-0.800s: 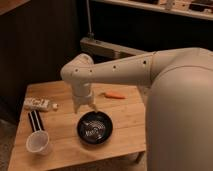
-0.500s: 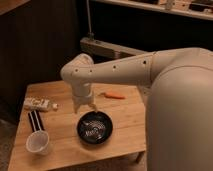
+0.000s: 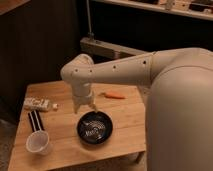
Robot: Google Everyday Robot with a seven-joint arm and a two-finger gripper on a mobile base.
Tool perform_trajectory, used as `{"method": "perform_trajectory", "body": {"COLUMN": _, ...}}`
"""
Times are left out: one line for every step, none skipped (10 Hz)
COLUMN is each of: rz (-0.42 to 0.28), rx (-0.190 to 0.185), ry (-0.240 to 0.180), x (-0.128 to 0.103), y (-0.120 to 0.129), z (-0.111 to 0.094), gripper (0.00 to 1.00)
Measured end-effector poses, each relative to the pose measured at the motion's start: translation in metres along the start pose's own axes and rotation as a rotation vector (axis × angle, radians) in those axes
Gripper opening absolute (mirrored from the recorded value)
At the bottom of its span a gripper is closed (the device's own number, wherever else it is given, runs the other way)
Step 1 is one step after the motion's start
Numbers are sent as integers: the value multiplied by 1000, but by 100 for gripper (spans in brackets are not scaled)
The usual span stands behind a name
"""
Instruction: Pick up the ceramic bowl
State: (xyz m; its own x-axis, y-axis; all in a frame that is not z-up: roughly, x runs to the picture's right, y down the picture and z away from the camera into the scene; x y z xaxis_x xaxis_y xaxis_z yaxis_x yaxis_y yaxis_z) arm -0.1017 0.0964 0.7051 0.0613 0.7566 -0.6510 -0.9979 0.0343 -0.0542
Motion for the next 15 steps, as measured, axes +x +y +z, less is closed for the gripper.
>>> {"method": "perform_trajectory", "body": {"rz": 0, "rx": 0, "ry": 0, "x": 0, "y": 0, "z": 0, "gripper": 65}}
{"method": "perform_trajectory", "body": {"rz": 0, "rx": 0, "ry": 0, "x": 0, "y": 0, "z": 0, "gripper": 65}}
{"method": "perform_trajectory", "body": {"rz": 0, "rx": 0, "ry": 0, "x": 0, "y": 0, "z": 0, "gripper": 65}}
{"method": "perform_trajectory", "body": {"rz": 0, "rx": 0, "ry": 0, "x": 0, "y": 0, "z": 0, "gripper": 65}}
{"method": "perform_trajectory", "body": {"rz": 0, "rx": 0, "ry": 0, "x": 0, "y": 0, "z": 0, "gripper": 65}}
{"method": "perform_trajectory", "body": {"rz": 0, "rx": 0, "ry": 0, "x": 0, "y": 0, "z": 0, "gripper": 65}}
{"method": "perform_trajectory", "body": {"rz": 0, "rx": 0, "ry": 0, "x": 0, "y": 0, "z": 0, "gripper": 65}}
{"method": "perform_trajectory", "body": {"rz": 0, "rx": 0, "ry": 0, "x": 0, "y": 0, "z": 0, "gripper": 65}}
{"method": "perform_trajectory", "body": {"rz": 0, "rx": 0, "ry": 0, "x": 0, "y": 0, "z": 0, "gripper": 65}}
{"method": "perform_trajectory", "body": {"rz": 0, "rx": 0, "ry": -1, "x": 0, "y": 0, "z": 0, "gripper": 65}}
{"method": "perform_trajectory", "body": {"rz": 0, "rx": 0, "ry": -1, "x": 0, "y": 0, "z": 0, "gripper": 65}}
{"method": "perform_trajectory", "body": {"rz": 1, "rx": 0, "ry": -3, "x": 0, "y": 0, "z": -1, "gripper": 65}}
{"method": "perform_trajectory", "body": {"rz": 13, "rx": -2, "ry": -8, "x": 0, "y": -4, "z": 0, "gripper": 65}}
{"method": "perform_trajectory", "body": {"rz": 29, "rx": -4, "ry": -18, "x": -2, "y": -15, "z": 2, "gripper": 65}}
{"method": "perform_trajectory", "body": {"rz": 50, "rx": -7, "ry": -23, "x": -3, "y": -32, "z": 4, "gripper": 65}}
